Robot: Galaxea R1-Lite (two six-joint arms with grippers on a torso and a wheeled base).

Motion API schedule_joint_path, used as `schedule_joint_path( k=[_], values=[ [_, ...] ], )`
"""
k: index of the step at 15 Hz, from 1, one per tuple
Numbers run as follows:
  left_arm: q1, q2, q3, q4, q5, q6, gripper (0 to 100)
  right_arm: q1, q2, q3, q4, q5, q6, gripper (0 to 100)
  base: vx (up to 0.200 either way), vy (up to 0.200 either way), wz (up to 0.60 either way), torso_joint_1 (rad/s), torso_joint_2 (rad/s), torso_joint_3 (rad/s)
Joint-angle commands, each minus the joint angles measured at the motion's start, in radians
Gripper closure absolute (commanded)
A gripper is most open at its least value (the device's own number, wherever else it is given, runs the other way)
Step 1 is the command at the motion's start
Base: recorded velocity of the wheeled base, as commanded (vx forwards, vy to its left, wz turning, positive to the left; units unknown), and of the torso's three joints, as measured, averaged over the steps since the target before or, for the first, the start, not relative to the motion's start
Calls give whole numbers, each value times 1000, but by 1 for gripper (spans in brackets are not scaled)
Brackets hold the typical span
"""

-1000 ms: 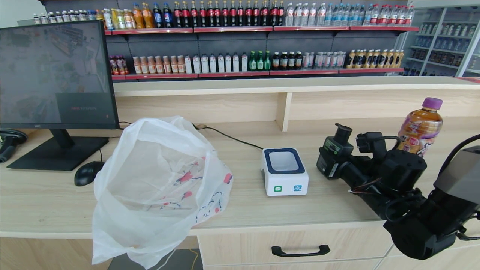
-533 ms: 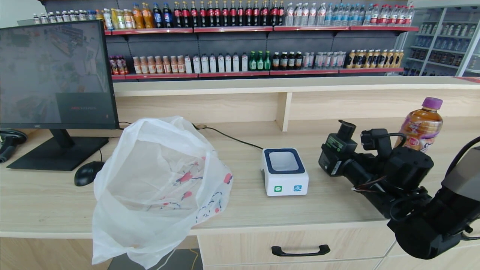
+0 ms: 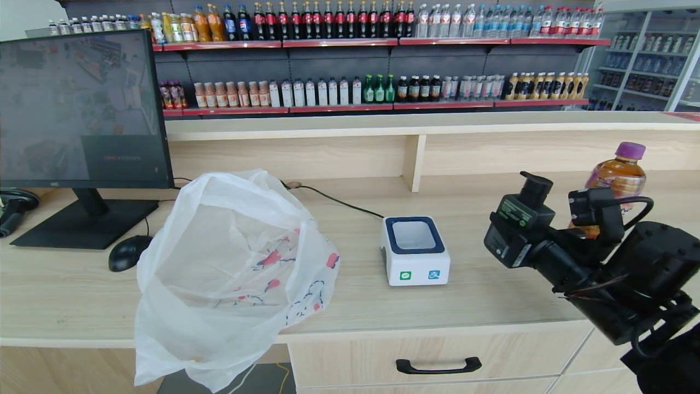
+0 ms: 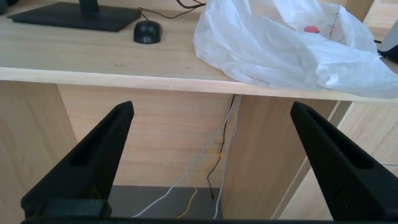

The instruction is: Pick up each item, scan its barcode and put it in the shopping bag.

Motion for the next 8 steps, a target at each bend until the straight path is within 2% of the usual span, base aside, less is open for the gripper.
schedule_joint_path(
  k=[1, 4, 8],
  values=[
    [0, 0, 0, 0, 0, -2, 0, 6, -191, 115, -2, 2, -6, 100, 0, 0, 0, 0, 0, 0],
    [0, 0, 0, 6, 0, 3, 0, -13, -391, 291, -2, 2, -12, 100, 0, 0, 0, 0, 0, 0],
    [0, 0, 0, 13, 0, 5, 0, -42, -468, 348, -2, 74, -25, 100, 0, 0, 0, 0, 0, 0]
  ],
)
